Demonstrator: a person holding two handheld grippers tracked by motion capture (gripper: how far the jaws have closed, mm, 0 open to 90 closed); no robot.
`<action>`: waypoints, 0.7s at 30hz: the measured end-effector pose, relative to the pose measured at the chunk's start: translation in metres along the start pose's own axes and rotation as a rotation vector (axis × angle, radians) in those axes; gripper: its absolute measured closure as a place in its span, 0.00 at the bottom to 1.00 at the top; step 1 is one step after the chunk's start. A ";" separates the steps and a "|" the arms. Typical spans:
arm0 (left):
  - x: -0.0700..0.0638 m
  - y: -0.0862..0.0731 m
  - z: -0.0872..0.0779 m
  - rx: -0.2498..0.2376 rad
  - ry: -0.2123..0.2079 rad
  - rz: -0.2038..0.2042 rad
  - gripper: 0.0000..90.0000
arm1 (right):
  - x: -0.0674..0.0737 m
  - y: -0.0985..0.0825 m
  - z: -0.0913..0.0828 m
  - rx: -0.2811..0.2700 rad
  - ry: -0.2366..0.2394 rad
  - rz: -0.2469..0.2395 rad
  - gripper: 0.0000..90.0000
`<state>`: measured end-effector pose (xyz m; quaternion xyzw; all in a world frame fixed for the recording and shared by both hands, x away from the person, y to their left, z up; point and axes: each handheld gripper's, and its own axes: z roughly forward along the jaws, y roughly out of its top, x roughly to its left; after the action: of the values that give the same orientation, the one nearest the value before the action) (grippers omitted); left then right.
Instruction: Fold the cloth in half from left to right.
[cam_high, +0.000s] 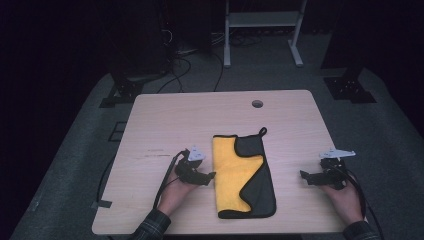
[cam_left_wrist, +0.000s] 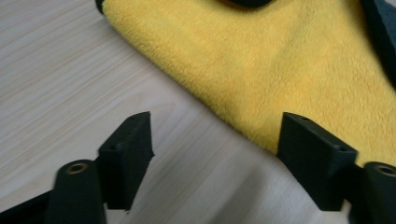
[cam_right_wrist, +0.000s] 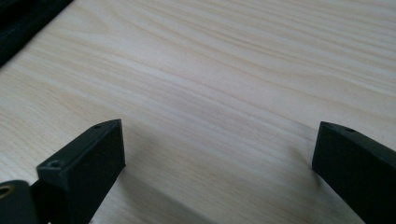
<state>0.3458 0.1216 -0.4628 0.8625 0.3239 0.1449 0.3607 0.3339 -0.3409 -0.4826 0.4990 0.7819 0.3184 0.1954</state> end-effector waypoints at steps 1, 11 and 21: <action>0.000 -0.002 -0.002 0.007 0.006 0.004 0.15 | 0.004 0.004 -0.002 -0.004 0.026 -0.019 0.02; 0.013 -0.028 -0.019 0.041 -0.020 0.009 0.00 | 0.020 0.027 -0.004 -0.036 0.110 -0.056 0.07; 0.022 -0.046 -0.024 0.050 -0.014 0.017 0.00 | 0.039 0.057 -0.002 -0.092 0.183 -0.116 0.17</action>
<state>0.3297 0.1733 -0.4785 0.8750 0.3176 0.1336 0.3400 0.3533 -0.2887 -0.4413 0.4124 0.8086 0.3863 0.1639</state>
